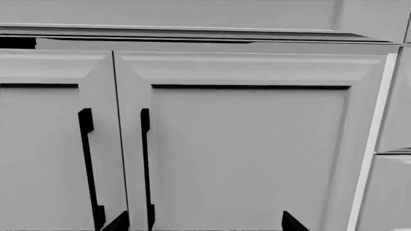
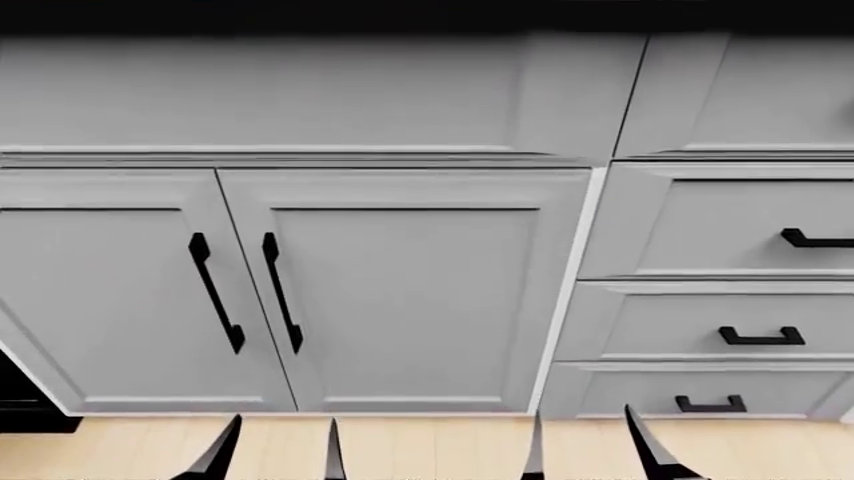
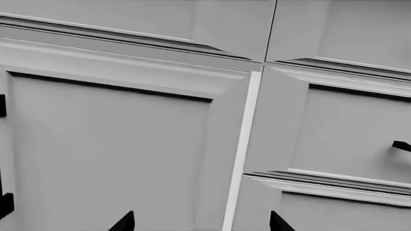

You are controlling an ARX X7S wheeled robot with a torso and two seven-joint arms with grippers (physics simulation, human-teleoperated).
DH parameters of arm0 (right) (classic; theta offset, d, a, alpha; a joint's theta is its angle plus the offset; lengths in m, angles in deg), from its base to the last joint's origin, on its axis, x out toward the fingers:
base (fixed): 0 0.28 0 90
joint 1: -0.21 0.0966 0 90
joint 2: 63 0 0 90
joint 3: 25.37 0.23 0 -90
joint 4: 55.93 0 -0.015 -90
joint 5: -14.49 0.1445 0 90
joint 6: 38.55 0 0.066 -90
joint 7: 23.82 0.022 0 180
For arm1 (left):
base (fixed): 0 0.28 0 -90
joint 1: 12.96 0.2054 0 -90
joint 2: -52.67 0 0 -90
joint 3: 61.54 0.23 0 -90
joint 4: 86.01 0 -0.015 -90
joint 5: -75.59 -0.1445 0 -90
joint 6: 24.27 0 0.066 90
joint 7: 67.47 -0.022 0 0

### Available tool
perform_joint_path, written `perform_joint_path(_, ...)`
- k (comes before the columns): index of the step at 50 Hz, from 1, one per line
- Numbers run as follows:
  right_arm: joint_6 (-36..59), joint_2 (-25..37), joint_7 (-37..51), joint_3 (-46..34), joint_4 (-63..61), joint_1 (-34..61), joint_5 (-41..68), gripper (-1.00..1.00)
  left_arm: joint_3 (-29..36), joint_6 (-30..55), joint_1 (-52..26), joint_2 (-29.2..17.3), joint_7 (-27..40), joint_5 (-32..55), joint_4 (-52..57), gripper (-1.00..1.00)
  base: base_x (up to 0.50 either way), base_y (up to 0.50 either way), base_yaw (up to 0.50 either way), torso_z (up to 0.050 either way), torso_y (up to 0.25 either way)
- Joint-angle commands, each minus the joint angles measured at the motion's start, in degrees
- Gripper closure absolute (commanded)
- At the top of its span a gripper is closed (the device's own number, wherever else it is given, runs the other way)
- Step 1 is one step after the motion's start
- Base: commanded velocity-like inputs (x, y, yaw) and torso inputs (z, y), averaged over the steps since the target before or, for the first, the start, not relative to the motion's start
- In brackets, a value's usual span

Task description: Close the dishwasher door

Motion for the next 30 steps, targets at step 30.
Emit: perform_joint_path(30,3.48,-0.84,3.10,-4.78,-2.11,1.70,-4.87,-1.00,-0.93,-0.91,-0.25,-4.04,0.60,2.65,2.32,-1.00,0.00,0.00,0.00,-0.050,-0.007)
